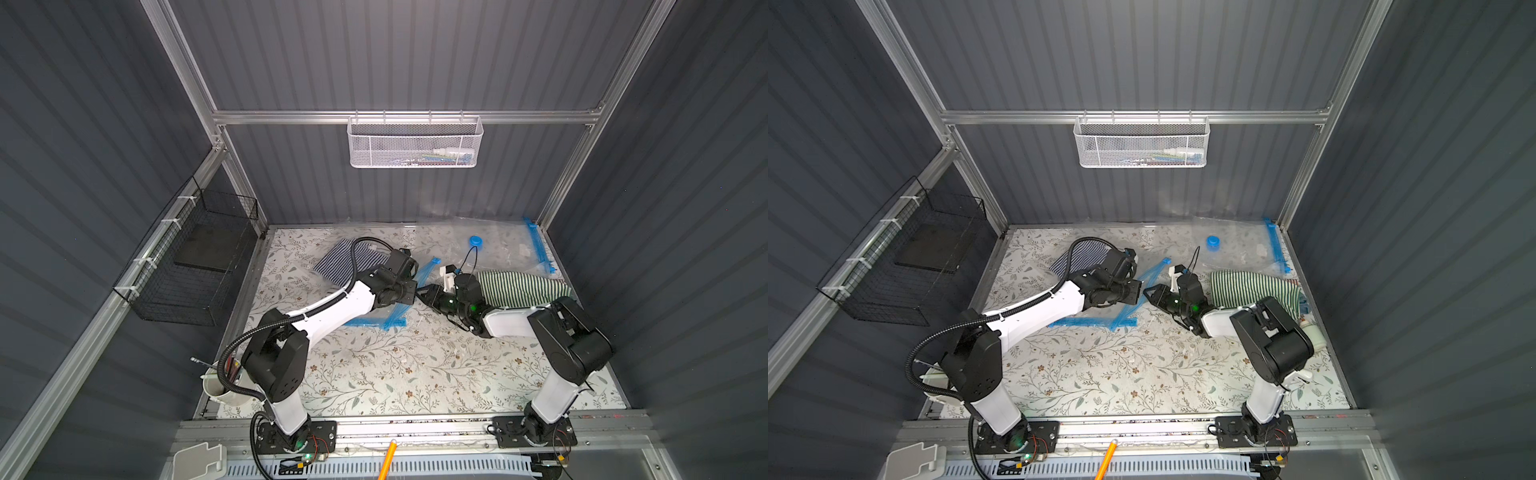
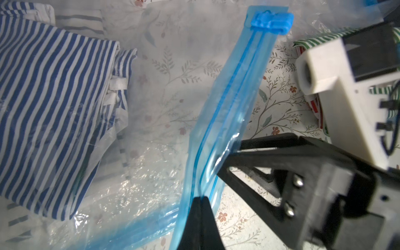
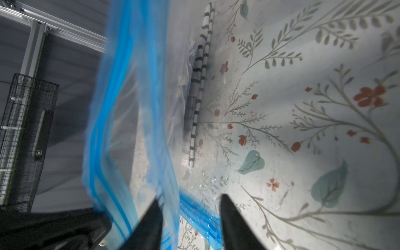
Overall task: Take the tank top out of the vacuum bag
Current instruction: Open the vacuum bag.
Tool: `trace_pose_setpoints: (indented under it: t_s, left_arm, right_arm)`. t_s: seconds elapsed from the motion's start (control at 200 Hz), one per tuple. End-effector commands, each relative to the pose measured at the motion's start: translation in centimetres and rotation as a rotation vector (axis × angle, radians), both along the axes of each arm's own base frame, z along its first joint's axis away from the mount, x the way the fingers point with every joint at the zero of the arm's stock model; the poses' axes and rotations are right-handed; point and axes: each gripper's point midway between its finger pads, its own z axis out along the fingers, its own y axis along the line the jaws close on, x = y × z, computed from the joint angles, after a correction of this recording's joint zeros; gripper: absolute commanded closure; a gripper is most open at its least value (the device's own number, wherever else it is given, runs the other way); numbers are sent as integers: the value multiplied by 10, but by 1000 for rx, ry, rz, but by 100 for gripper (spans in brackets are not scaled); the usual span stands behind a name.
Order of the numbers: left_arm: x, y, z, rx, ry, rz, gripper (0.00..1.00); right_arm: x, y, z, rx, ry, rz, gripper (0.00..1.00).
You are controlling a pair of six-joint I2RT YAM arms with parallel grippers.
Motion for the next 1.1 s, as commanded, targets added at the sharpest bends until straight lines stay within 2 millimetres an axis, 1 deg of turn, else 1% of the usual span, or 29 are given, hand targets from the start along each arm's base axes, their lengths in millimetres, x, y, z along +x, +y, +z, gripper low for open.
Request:
trace_pose_setpoints:
  t_s: [0.0, 0.04, 0.055, 0.13, 0.26, 0.33, 0.43, 0.49, 0.5, 0.525, 0.59, 0.64, 0.69, 0.785, 0.815, 0.851, 0.886, 0.941, 1.026, 1.096]
  left_arm:
    - [1, 0, 5, -9, -8, 13, 100]
    - [3, 4, 7, 9, -20, 27, 100]
    - [3, 6, 8, 19, -24, 30, 100]
    - [8, 19, 14, 63, -65, 72, 100]
    - [17, 44, 30, 156, -154, 147, 100]
    - [22, 54, 42, 196, -197, 178, 100]
    - [26, 59, 56, 217, -242, 189, 100]
    - [27, 66, 56, 256, -257, 199, 100]
    - [31, 64, 67, 244, -275, 207, 100]
    - [32, 66, 71, 253, -287, 214, 100]
    - [35, 68, 72, 279, -301, 220, 100]
    - [36, 66, 69, 280, -297, 212, 100]
    - [36, 61, 63, 266, -280, 193, 100]
    - [33, 45, 47, 222, -228, 145, 100]
    - [33, 42, 41, 219, -212, 137, 100]
    - [33, 38, 36, 209, -196, 131, 100]
    - [32, 36, 32, 201, -183, 126, 100]
    - [32, 31, 27, 186, -169, 117, 100]
    - [33, 28, 24, 178, -161, 114, 100]
    - [33, 26, 25, 173, -161, 114, 100]
  right_arm:
    - [3, 0, -12, -27, 22, -14, 77]
    - [3, -2, -16, -37, 30, -14, 84]
    - [6, -6, -18, -55, 27, -44, 87]
    - [5, -15, -28, -95, 52, -76, 100]
    - [2, -28, -40, -142, 84, -108, 100]
    - [-1, -33, -48, -161, 105, -116, 100]
    - [-4, -37, -55, -180, 129, -122, 100]
    - [-6, -40, -59, -191, 142, -128, 100]
    - [-6, -41, -60, -192, 144, -129, 100]
    - [-7, -41, -61, -195, 147, -130, 100]
    - [-8, -44, -64, -199, 158, -131, 100]
    - [-9, -45, -64, -199, 159, -130, 100]
    - [-9, -45, -62, -196, 154, -127, 100]
    - [-12, -42, -50, -187, 129, -96, 93]
    - [-13, -42, -45, -182, 120, -93, 89]
    - [-15, -41, -39, -178, 111, -87, 82]
    - [-16, -40, -32, -169, 98, -76, 80]
    - [-18, -39, -21, -159, 79, -60, 77]
    - [-21, -39, -4, -154, 51, -46, 67]
    - [-22, -42, 6, -169, 41, -52, 66]
